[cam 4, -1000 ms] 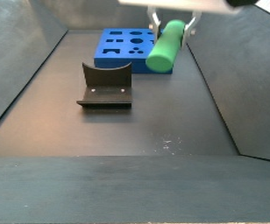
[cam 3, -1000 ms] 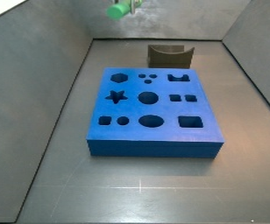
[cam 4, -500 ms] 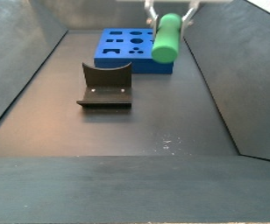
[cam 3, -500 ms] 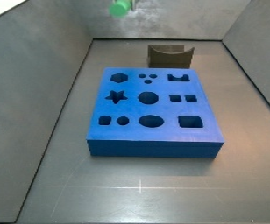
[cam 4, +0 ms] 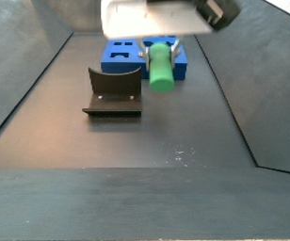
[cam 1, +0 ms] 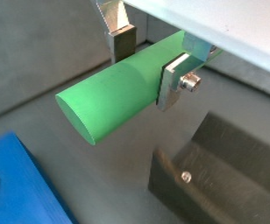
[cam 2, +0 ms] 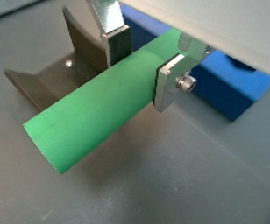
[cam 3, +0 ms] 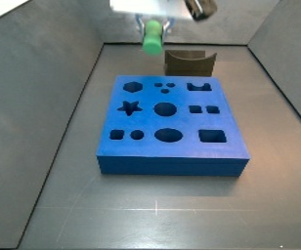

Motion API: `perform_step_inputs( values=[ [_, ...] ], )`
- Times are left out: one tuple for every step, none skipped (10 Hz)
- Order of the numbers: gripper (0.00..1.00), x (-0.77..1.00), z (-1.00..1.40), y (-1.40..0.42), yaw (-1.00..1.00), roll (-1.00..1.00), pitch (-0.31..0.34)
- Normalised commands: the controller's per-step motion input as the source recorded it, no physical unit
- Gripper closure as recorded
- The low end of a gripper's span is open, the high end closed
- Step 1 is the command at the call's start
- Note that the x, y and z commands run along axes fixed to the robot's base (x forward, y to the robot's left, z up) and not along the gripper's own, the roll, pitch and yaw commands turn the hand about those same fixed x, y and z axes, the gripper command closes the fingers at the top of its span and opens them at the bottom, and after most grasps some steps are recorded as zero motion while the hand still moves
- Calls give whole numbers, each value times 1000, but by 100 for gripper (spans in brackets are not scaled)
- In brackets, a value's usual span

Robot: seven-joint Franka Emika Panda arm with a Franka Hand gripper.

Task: Pick up the oval object. Move up. Place the oval object on the fixture. Regrasp the oval object. Move to above the board. Insert the oval object.
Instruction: Place the oval object on the fixture.

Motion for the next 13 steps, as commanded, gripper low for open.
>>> perform_step_inputs(
  values=[
    [100,56,-195,-39,72,175,-57],
    [100,961,1000,2,-37,-1000,-162],
    [100,938,1000,7,-41,-1000,-148],
    [100,931,1000,41,-46,-1000,-109],
    [100,952,1000,40,-44,-1000,-91],
    [100,823,821,40,-41,-1000,-74],
    [100,708,676,41,-42,-1000,-66],
    [100,488,376,39,-41,-1000,-47],
    [100,340,143,38,-41,-1000,-33],
    [100,241,17,36,-44,-1000,-24],
    [100,137,31,45,-47,-1000,15],
    [100,85,22,49,-50,-1000,34],
    [100,79,-5,45,-60,-1000,44]
  ],
)
